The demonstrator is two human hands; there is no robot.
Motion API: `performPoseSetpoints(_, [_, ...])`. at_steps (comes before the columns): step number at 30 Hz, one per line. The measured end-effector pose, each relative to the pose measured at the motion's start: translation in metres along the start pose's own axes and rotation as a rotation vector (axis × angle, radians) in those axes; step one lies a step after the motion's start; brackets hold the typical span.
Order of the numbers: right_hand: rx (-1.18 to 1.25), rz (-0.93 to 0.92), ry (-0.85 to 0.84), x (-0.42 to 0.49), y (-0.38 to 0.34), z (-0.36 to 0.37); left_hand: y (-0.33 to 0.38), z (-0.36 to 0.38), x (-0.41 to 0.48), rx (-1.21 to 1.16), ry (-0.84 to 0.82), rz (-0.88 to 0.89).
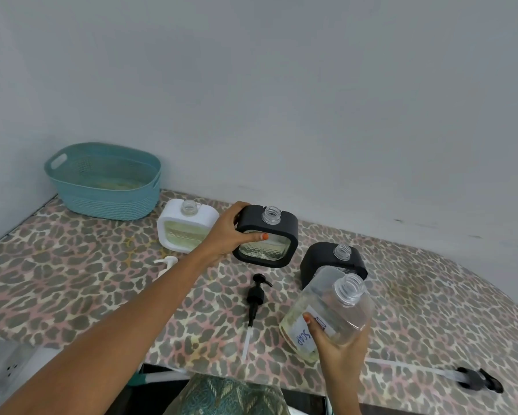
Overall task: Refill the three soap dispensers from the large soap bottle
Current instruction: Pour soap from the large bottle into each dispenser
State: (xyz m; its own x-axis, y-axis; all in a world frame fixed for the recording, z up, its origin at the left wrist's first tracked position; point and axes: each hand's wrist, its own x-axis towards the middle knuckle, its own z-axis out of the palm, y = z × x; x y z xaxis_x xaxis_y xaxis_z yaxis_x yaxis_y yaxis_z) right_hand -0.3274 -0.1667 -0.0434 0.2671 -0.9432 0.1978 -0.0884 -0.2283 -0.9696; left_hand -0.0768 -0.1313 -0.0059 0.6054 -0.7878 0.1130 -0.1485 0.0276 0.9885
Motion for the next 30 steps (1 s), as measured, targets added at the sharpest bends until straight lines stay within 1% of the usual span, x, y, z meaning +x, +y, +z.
performPoseSetpoints(7, [0.007,0.031,-0.017,0.003,0.003,0.000,-0.019,0.004,0.005,-0.023,-0.005,-0.077])
performPoseSetpoints(12, [0.049,0.048,-0.040,0.003,0.006,-0.001,-0.032,0.008,0.004,0.004,-0.001,-0.111])
performPoseSetpoints(16, [0.094,0.053,-0.052,0.003,0.004,-0.001,-0.037,0.008,0.004,0.030,-0.012,-0.104])
performPoseSetpoints(19, [0.085,0.056,-0.045,0.002,0.006,-0.001,-0.040,0.007,0.004,0.010,0.003,-0.111])
performPoseSetpoints(25, [0.057,0.038,-0.033,0.003,0.008,-0.001,-0.040,0.007,-0.001,0.025,-0.035,-0.080])
performPoseSetpoints(30, [0.065,0.028,-0.038,0.003,0.008,-0.001,-0.039,0.008,-0.004,0.032,-0.031,-0.058])
